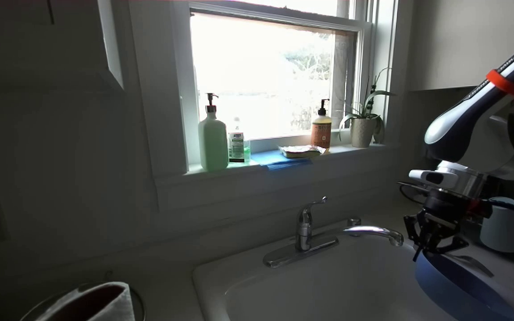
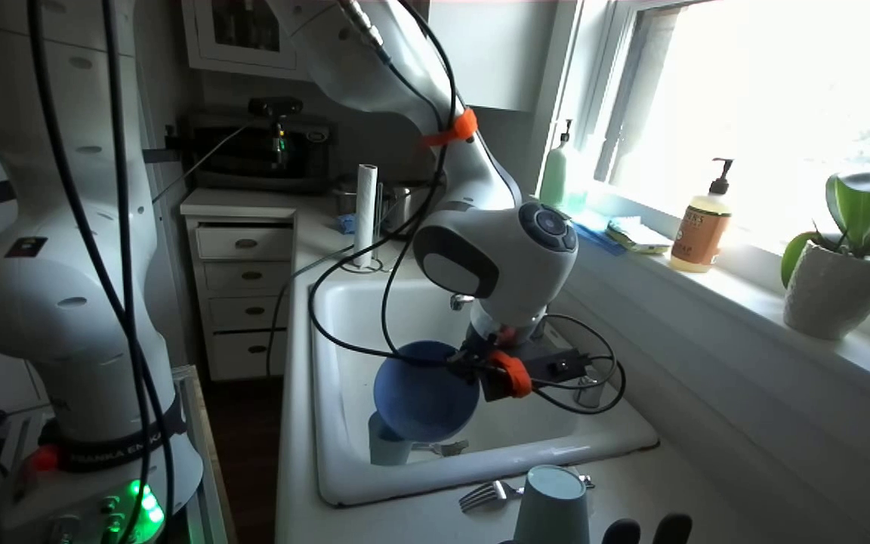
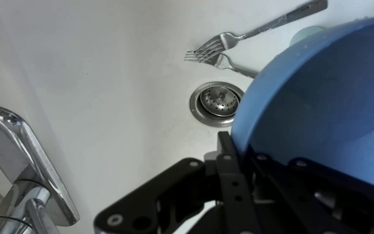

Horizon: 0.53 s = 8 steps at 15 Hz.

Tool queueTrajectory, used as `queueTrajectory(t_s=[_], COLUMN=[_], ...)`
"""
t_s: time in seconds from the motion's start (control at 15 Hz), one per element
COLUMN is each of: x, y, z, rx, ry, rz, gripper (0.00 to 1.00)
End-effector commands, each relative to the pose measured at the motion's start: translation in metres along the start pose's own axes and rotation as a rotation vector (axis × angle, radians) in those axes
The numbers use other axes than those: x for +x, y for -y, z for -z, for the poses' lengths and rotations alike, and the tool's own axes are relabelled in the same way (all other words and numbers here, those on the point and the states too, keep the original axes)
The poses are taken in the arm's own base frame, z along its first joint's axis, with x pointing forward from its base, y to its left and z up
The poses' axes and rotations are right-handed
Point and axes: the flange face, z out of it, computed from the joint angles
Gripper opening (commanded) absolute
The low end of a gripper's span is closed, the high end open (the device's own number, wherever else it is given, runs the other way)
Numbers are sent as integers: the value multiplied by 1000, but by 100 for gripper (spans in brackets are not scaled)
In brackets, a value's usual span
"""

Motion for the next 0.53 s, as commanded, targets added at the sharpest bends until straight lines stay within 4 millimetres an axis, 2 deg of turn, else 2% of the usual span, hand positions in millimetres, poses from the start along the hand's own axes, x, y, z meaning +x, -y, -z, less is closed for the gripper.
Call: queueTrajectory(t_s=[0.0,0.47], x=[5,6], y=[-16,-55], z=[11,37], rx=[20,83], ry=[56,249], rz=[-31,-5], gripper=[1,1])
